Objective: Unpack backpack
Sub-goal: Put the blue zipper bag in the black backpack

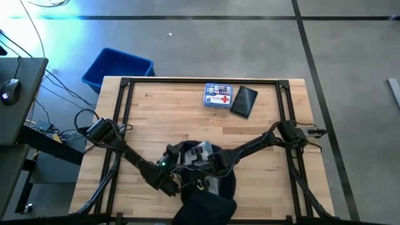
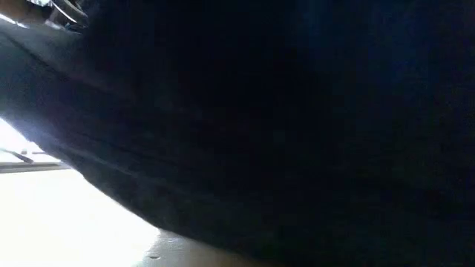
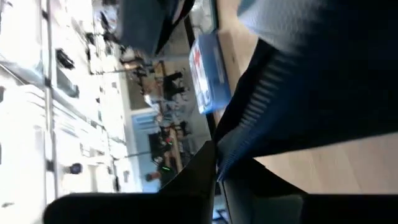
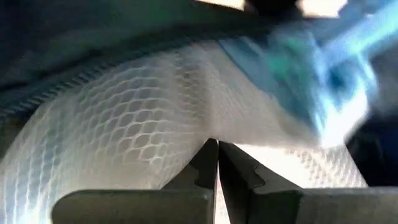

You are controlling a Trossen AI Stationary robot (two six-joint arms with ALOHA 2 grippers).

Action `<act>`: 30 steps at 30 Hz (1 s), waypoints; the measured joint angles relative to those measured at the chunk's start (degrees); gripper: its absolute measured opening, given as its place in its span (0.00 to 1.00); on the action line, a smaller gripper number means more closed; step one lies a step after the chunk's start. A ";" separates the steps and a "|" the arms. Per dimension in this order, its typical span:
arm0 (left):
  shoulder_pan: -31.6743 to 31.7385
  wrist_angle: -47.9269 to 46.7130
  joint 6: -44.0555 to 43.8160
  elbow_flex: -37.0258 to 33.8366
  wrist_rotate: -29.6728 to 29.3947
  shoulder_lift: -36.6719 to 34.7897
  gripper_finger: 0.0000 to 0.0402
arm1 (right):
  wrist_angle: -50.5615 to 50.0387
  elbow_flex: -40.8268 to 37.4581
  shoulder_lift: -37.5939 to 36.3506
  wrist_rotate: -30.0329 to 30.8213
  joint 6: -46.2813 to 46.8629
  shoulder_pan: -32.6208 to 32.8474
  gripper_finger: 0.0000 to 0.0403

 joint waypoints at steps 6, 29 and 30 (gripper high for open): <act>-2.19 -10.35 -8.88 0.04 0.96 -9.78 0.16 | -0.11 0.11 0.00 3.55 4.68 -1.88 0.01; 9.17 34.06 12.01 0.17 34.86 -10.87 0.19 | -31.58 -3.61 -16.61 12.71 13.01 -1.03 0.43; 10.46 34.26 11.99 0.17 36.82 -9.74 0.18 | -30.52 -5.74 -16.61 12.30 13.03 -1.57 0.44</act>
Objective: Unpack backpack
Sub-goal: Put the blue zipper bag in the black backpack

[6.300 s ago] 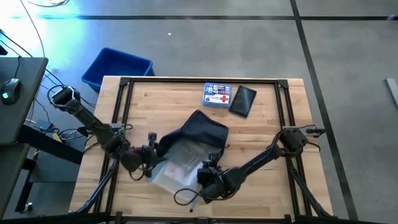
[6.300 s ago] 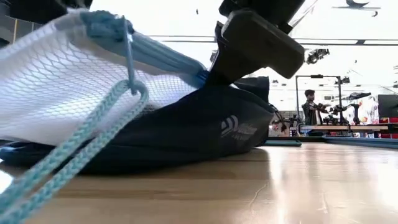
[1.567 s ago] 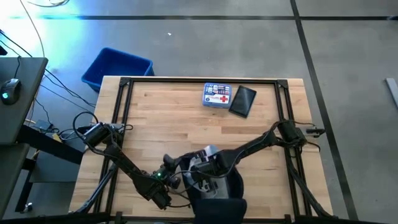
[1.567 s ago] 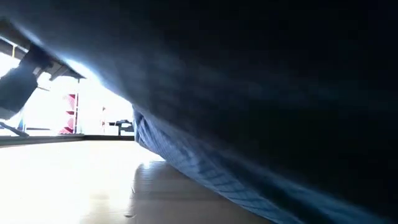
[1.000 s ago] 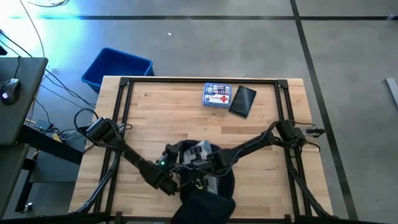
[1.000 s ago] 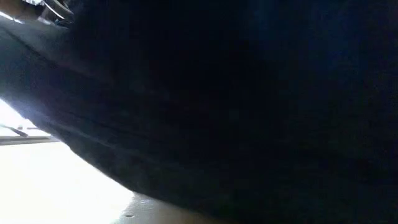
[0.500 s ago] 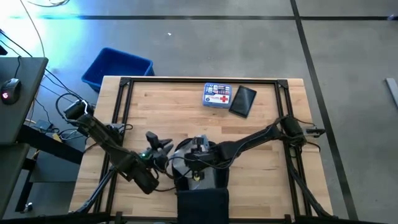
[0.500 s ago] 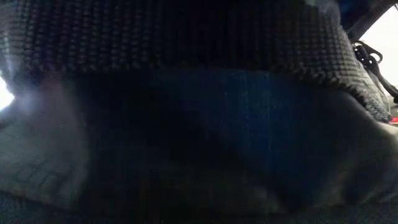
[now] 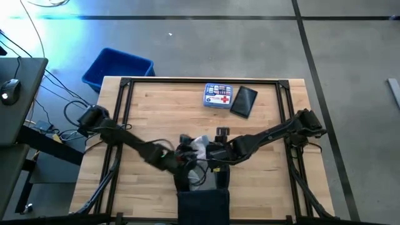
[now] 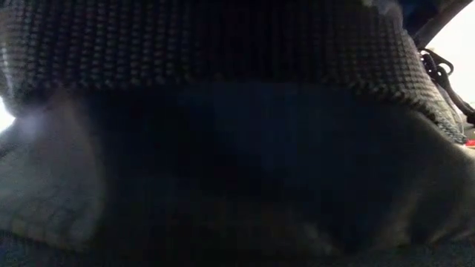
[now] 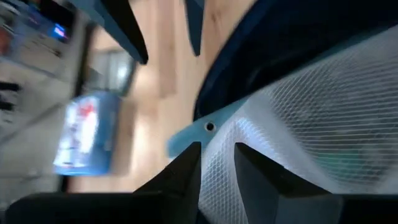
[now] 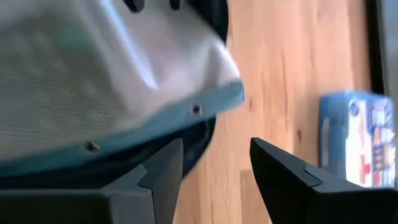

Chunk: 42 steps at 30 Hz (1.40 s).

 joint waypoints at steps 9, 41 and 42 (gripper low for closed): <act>3.51 2.68 1.26 -0.04 8.83 7.89 0.13 | 24.92 -17.34 0.22 -11.55 -2.92 -7.40 0.60; 6.22 10.55 -1.60 0.07 12.27 11.10 0.10 | 20.48 -15.97 0.31 19.87 2.75 -1.62 0.00; 6.25 10.77 -1.52 0.07 12.29 12.22 0.10 | 20.51 -15.71 0.31 21.12 3.17 -1.41 0.00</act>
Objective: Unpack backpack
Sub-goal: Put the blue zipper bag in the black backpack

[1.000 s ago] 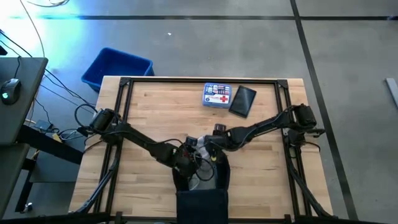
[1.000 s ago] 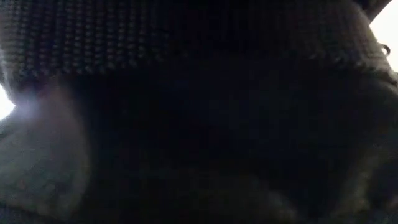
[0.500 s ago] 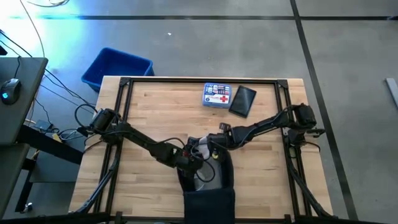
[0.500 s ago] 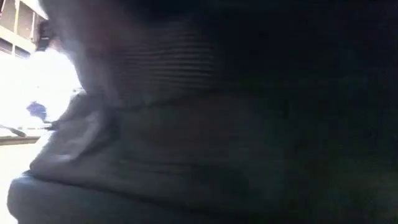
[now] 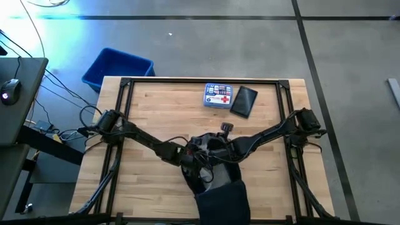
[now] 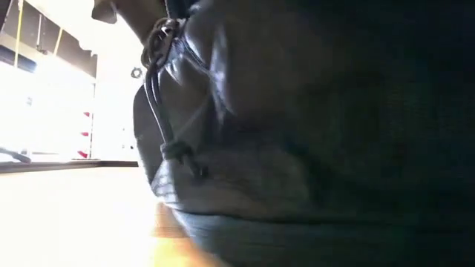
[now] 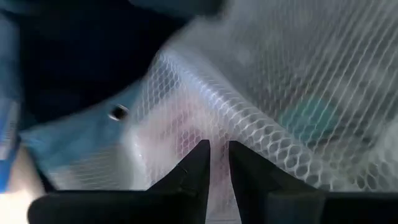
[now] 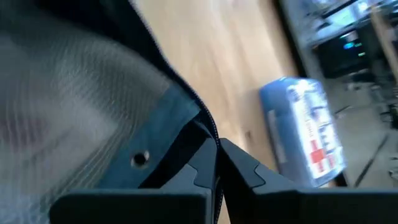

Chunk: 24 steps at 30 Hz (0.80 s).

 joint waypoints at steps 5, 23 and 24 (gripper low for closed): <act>-0.18 2.37 4.32 0.31 0.05 4.00 0.10 | -0.42 0.63 0.02 3.63 1.89 0.62 0.00; -10.91 -16.75 -14.73 0.00 -17.84 -17.25 0.10 | -4.35 0.77 -0.92 6.32 8.00 2.38 0.00; -10.64 -18.59 -17.45 0.00 -17.27 -17.47 0.11 | -4.33 0.77 -0.92 6.32 7.98 2.40 0.00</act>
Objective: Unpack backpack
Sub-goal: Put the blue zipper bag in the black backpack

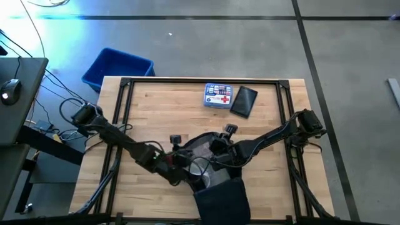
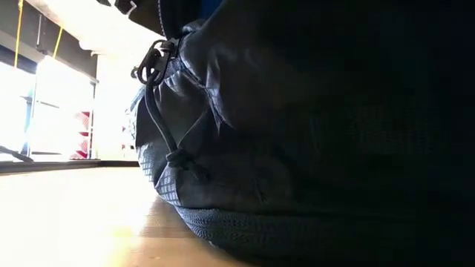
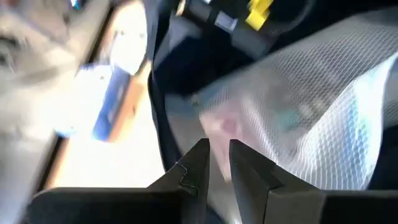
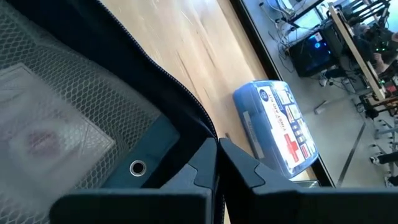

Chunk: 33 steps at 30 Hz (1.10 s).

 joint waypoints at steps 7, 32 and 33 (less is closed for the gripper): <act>4.56 -5.55 -8.79 -1.20 1.55 1.98 0.20 | 0.08 -0.02 0.00 -2.64 -0.02 -0.06 0.00; 8.21 -1.33 -16.65 -11.23 11.86 -0.84 0.00 | -0.48 -4.35 -0.04 -2.73 -3.74 -0.83 0.00; 7.92 -0.97 -16.70 -11.23 11.45 -1.15 0.00 | -0.53 -4.39 -0.04 -2.63 -4.15 -0.85 0.00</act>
